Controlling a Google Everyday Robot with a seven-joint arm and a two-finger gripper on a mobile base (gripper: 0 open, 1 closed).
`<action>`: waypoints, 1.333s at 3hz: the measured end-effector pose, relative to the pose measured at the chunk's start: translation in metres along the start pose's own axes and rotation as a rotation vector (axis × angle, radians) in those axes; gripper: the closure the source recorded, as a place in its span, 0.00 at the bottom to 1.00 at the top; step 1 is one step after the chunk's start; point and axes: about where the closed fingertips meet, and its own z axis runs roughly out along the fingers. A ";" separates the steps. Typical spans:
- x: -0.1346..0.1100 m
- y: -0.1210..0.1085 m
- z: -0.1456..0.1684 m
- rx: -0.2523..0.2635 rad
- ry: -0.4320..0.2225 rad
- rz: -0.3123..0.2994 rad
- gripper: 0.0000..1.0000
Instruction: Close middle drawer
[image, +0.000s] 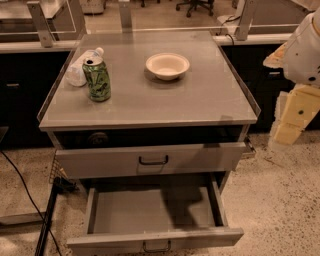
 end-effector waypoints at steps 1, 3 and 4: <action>0.000 0.014 0.001 0.009 -0.012 0.002 0.03; 0.016 0.062 0.039 0.051 -0.129 0.043 0.50; 0.029 0.087 0.091 0.039 -0.232 0.098 0.73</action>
Offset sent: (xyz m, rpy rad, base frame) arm -0.0496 0.0012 -0.0503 0.0941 -0.0661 -0.0404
